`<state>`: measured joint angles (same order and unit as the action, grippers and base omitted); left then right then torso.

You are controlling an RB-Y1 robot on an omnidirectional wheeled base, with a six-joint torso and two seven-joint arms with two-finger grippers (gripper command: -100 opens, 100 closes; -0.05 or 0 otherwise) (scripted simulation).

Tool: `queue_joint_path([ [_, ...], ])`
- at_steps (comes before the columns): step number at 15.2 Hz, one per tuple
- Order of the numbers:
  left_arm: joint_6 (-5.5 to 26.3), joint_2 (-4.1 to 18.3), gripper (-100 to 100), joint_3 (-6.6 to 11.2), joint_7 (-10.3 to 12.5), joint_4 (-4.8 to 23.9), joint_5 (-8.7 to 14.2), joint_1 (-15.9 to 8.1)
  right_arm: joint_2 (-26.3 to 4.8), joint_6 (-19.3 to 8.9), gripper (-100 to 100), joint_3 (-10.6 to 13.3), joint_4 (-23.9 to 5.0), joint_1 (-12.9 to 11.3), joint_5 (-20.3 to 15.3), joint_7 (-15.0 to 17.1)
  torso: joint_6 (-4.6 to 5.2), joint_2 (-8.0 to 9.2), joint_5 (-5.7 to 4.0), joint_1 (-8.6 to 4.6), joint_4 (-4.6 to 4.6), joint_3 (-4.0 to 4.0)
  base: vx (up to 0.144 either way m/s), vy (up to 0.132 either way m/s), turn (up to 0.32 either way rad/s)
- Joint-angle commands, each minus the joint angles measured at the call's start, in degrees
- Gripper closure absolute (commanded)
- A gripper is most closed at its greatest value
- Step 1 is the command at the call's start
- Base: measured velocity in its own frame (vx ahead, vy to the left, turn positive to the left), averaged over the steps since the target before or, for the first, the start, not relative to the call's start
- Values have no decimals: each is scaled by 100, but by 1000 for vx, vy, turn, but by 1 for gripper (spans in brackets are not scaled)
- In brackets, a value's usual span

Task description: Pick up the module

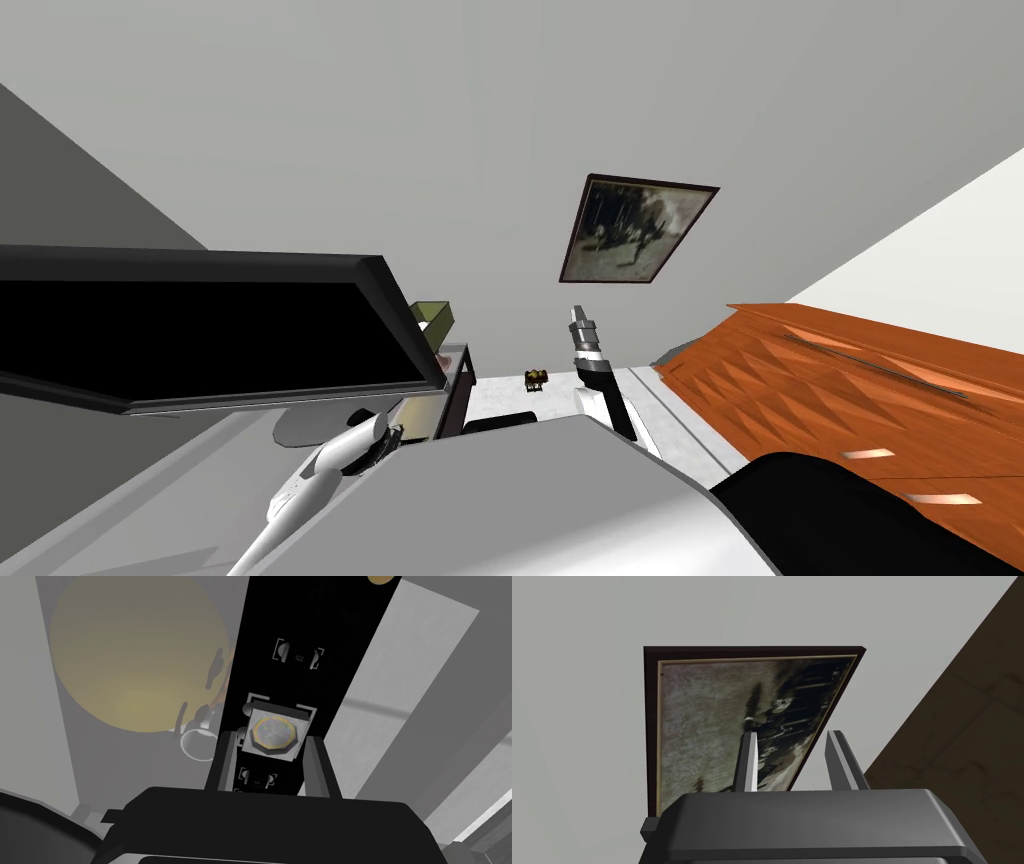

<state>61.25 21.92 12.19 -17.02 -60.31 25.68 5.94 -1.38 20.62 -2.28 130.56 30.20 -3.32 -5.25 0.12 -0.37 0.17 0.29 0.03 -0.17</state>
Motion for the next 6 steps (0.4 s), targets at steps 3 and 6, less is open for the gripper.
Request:
queue_joint_path([
  [3, 301, 130, 100, 85, -17, -353, 79, 74, 0, 0, 0, 0, 0, 0, 0, 0, 0, -4, -2, -9, 0, -2, 9, -41, 13],
  [6, 308, 158, 100, 101, -39, -348, 104, 67, 0, 0, 0, 0, 0, 0, 0, 0, -1, -3, -4, -16, -2, -2, 2, -43, 16],
])
